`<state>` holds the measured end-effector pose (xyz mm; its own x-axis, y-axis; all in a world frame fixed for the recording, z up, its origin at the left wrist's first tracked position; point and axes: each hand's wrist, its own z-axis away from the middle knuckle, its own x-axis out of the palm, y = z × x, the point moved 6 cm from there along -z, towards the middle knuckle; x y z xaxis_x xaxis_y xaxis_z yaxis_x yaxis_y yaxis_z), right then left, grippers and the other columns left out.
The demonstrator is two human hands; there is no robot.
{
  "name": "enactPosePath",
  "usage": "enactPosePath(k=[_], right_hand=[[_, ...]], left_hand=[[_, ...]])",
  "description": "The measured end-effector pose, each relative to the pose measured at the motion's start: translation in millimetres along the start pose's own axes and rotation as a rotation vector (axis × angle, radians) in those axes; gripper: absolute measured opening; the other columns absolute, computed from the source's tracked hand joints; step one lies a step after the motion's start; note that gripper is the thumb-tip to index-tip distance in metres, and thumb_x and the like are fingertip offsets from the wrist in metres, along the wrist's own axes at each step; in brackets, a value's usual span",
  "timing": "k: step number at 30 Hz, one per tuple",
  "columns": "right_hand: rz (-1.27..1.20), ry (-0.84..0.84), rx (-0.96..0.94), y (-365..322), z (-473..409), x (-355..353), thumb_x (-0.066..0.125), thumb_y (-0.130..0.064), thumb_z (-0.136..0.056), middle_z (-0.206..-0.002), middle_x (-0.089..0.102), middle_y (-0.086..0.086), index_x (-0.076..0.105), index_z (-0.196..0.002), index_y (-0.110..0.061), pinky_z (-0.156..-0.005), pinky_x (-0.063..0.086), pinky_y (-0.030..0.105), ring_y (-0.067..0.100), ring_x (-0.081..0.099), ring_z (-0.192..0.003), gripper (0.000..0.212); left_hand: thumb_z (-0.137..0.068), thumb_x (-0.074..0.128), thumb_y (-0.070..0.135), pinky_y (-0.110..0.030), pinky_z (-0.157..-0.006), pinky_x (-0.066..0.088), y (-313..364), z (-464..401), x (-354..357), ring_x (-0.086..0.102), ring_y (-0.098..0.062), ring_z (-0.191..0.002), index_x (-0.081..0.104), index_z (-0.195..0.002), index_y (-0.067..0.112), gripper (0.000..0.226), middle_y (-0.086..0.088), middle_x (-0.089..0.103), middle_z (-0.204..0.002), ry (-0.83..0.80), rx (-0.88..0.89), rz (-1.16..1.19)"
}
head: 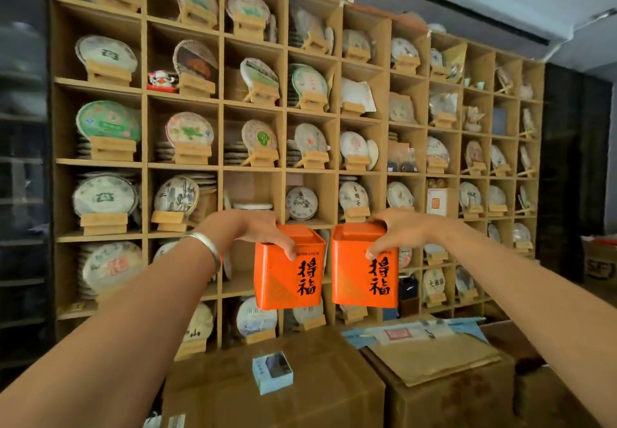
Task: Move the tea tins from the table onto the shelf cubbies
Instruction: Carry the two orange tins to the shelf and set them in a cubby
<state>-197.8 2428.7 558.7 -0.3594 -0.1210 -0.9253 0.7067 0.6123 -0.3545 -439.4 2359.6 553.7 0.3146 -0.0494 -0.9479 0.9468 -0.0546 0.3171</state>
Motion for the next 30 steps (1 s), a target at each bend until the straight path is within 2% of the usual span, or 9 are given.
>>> enactPosePath(k=[4,8,10,13,16,20,24,27,30], right_hand=[[-0.033,-0.002,0.010,33,-77,-18,0.082,-0.055,-0.049,-0.103,0.067,-0.003,0.053,-0.113,-0.022,-0.072,0.053,0.026,0.012,0.066,-0.093,0.078],[-0.047,0.042,-0.017,61,-141,-36,0.081,-0.054,-0.047,-0.102,0.069,0.001,0.054,-0.113,-0.018,-0.074,0.054,0.028,0.015,0.068,-0.092,0.079],[-0.044,0.058,-0.025,74,-170,-41,0.080,-0.055,-0.047,-0.103,0.069,0.001,0.055,-0.114,-0.017,-0.078,0.056,0.031,0.016,0.068,-0.093,0.080],[-0.033,0.057,-0.023,99,-217,-43,0.081,-0.053,-0.051,-0.104,0.068,0.000,0.055,-0.116,-0.017,-0.085,0.056,0.037,0.015,0.067,-0.093,0.079],[-0.027,0.062,-0.034,122,-264,-46,0.083,-0.049,-0.056,-0.105,0.066,-0.002,0.054,-0.116,-0.018,-0.083,0.056,0.034,0.014,0.065,-0.095,0.073],[-0.047,0.051,-0.065,152,-329,-44,0.084,-0.044,-0.061,-0.108,0.061,-0.005,0.048,-0.120,-0.019,-0.071,0.050,0.022,0.009,0.061,-0.094,0.073],[-0.033,0.020,-0.120,184,-400,-45,0.084,-0.045,-0.062,-0.107,0.066,0.000,0.052,-0.122,-0.016,-0.081,0.054,0.029,0.012,0.064,-0.095,0.074],[-0.046,0.005,-0.166,204,-455,-51,0.084,-0.047,-0.058,-0.106,0.067,0.001,0.051,-0.121,-0.015,-0.083,0.057,0.033,0.014,0.066,-0.094,0.078],[-0.054,0.008,-0.207,223,-509,-60,0.085,-0.046,-0.060,-0.101,0.068,-0.004,0.054,-0.119,-0.017,-0.071,0.055,0.022,0.008,0.066,-0.089,0.073]], left_hand=[[-0.059,0.080,0.054,-0.026,-0.073,0.047,-25,-89,-27,0.060,-0.014,-0.094,0.045,-0.122,0.016,0.081,0.004,0.061,-0.104,0.013,-0.001,0.038],[-0.057,0.079,0.056,-0.024,-0.072,0.048,-44,-162,-47,0.061,-0.013,-0.093,0.047,-0.121,0.017,0.082,0.005,0.061,-0.103,0.052,0.020,0.021],[-0.061,0.080,0.054,-0.021,-0.066,0.048,-54,-195,-50,0.062,-0.011,-0.090,0.049,-0.120,0.017,0.075,0.005,0.063,-0.101,0.038,0.022,0.023],[-0.058,0.081,0.054,-0.023,-0.068,0.050,-69,-240,-53,0.062,-0.014,-0.093,0.046,-0.122,0.017,0.082,0.003,0.063,-0.105,0.022,0.006,0.028],[-0.049,0.080,0.058,-0.027,-0.077,0.053,-83,-281,-57,0.063,-0.016,-0.094,0.047,-0.121,0.017,0.088,0.001,0.063,-0.107,0.042,-0.009,0.025],[-0.052,0.081,0.055,-0.026,-0.073,0.050,-102,-338,-58,0.062,-0.014,-0.094,0.048,-0.121,0.018,0.085,0.001,0.064,-0.107,0.053,-0.038,0.051],[-0.051,0.080,0.059,-0.024,-0.070,0.050,-117,-399,-65,0.063,-0.013,-0.093,0.048,-0.120,0.018,0.086,0.001,0.064,-0.107,0.082,-0.073,0.041],[-0.043,0.079,0.065,-0.030,-0.081,0.053,-127,-446,-75,0.062,-0.016,-0.096,0.045,-0.122,0.019,0.097,0.002,0.063,-0.109,0.110,-0.125,0.045],[-0.039,0.080,0.066,-0.032,-0.083,0.051,-134,-488,-88,0.059,-0.015,-0.097,0.037,-0.123,0.025,0.102,0.004,0.058,-0.109,0.126,-0.179,0.047]])
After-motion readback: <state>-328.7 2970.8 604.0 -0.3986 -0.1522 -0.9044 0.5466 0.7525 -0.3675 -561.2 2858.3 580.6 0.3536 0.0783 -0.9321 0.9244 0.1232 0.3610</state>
